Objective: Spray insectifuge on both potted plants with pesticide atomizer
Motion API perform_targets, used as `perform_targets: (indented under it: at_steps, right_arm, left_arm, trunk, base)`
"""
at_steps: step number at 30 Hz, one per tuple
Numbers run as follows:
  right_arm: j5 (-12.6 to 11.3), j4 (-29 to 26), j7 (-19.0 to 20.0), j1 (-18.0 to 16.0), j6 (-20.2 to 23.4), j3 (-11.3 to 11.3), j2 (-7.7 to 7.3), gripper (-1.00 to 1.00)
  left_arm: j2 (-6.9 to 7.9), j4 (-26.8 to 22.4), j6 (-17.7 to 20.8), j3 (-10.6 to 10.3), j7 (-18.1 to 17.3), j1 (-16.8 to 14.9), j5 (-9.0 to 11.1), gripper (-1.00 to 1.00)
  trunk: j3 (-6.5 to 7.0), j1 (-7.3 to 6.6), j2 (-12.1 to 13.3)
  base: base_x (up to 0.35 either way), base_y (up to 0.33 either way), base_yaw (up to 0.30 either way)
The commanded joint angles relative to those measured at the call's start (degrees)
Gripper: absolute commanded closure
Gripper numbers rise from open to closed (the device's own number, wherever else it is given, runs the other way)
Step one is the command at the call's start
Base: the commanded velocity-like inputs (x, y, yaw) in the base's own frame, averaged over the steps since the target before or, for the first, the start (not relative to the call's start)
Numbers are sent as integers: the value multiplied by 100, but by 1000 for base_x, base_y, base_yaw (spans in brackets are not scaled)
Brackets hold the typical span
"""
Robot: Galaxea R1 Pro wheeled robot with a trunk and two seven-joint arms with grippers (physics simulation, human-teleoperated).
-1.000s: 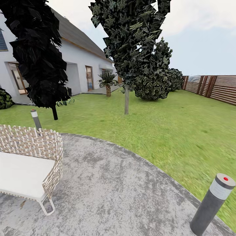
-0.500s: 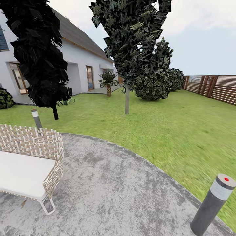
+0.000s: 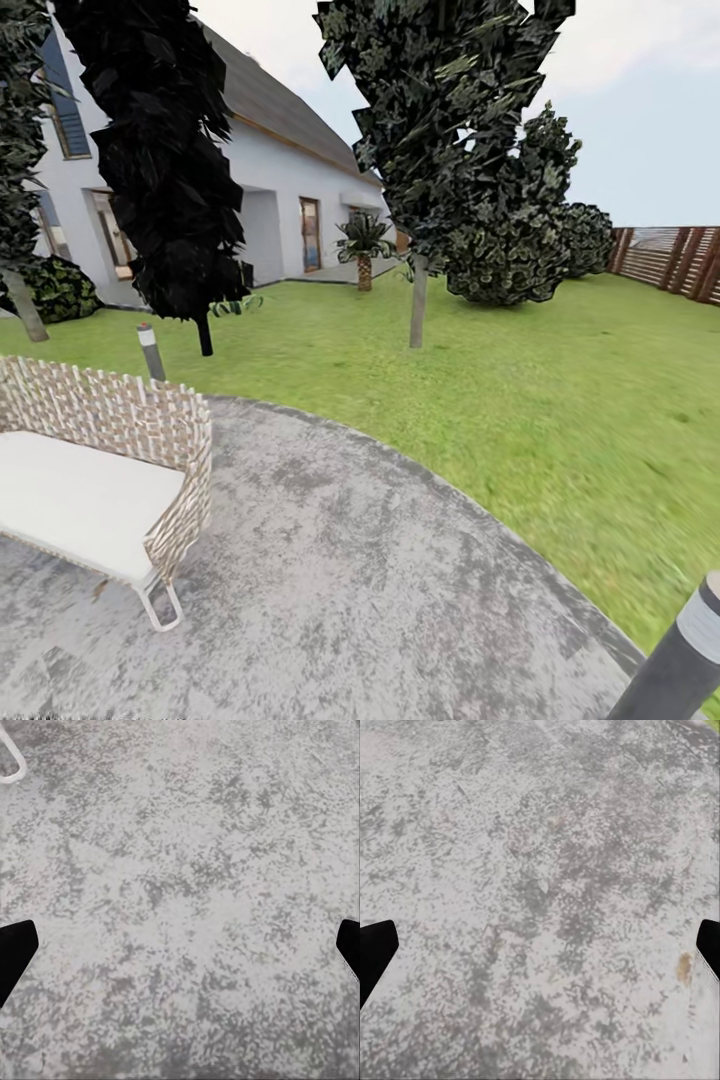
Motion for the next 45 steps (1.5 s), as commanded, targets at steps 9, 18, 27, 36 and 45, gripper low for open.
perform_targets:
  at_steps: [9, 18, 27, 36, 45]
  right_arm:
    - [4, 5, -3, -2, -18, 0, -1, -100]
    - [7, 6, -3, -2, -18, 8, -1, -100]
    - [3, 6, -3, -2, -18, 9, -1, -100]
    - [6, 6, -3, -2, -18, 9, -1, -100]
    - [2, 6, -3, -2, -18, 9, 3, -100]
  left_arm:
    - [18, 9, -146, 1, -2, -9, 8, -100]
    - [19, 13, -152, 2, -2, -13, 8, -100]
    - [19, 13, -159, 0, -2, -6, 8, -100]
    - [19, 12, -161, 7, -2, -13, 8, -100]
    - [19, 13, -161, 8, -2, -13, 8, -100]
  trunk:
    - [-45, 1, -3]
    - [-84, 1, -3]
    - [-124, 1, -3]
    - [-163, 1, -3]
    - [-200, 1, -3]
  base:
    - [157, -150, 243]
    - [3, -3, 243]
    - [0, -34, 243]
    - [30, -251, 243]
    - [19, -58, 245]
